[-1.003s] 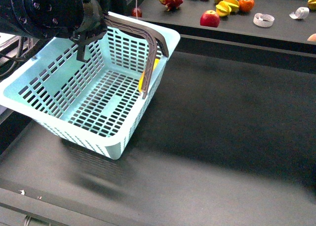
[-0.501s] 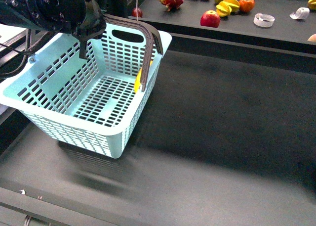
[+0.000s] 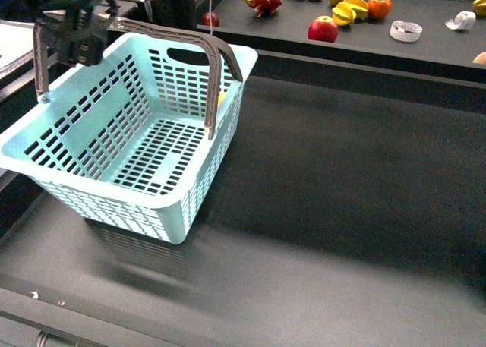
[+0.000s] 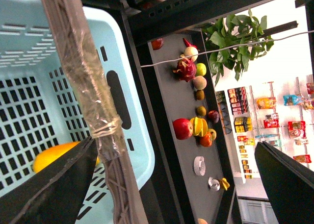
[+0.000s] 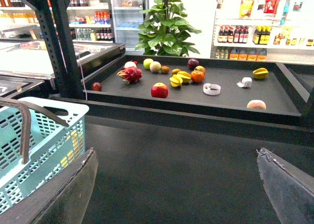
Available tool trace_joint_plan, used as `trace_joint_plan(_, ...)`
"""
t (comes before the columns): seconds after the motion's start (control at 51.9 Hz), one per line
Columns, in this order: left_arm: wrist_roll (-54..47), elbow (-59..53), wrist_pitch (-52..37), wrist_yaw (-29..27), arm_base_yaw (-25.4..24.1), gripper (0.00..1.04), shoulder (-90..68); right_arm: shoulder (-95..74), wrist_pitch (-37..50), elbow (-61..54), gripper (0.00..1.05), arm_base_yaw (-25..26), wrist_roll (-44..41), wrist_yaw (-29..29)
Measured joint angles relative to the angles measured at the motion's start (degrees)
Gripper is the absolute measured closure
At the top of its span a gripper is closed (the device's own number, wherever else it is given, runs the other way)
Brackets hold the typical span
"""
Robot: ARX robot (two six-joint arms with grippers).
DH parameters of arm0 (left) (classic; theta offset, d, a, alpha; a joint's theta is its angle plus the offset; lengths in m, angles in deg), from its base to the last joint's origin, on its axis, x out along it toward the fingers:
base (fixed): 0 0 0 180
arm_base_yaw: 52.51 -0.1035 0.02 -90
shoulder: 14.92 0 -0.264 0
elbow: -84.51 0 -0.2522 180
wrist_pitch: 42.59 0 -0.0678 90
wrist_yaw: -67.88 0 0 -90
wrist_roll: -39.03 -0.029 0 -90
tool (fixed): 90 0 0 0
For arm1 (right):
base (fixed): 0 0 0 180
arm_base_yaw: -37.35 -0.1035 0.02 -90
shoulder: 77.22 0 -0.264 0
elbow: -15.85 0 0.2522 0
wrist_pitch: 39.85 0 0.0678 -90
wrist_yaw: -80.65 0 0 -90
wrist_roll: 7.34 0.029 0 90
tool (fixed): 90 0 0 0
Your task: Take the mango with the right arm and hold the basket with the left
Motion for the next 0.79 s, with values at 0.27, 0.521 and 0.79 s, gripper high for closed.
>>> trace_joint_plan(0.27,-11.21,-21.33,-8.57,-0.52,-7.63,0.06,16.04,0.0,0.0,0.0,0.08,0.0,0.0,0.0)
trace_joint_plan(0.521,-12.87,-36.26,-12.63,-0.9,-13.0,0.06,26.71,0.0,0.0,0.0,0.08,0.0,0.0,-0.02)
trace_joint_plan(0.79,-14.38,-38.93,-5.49,-1.95,-16.13,0.06,32.11,0.0,0.0,0.0,0.08,0.0,0.0,0.0)
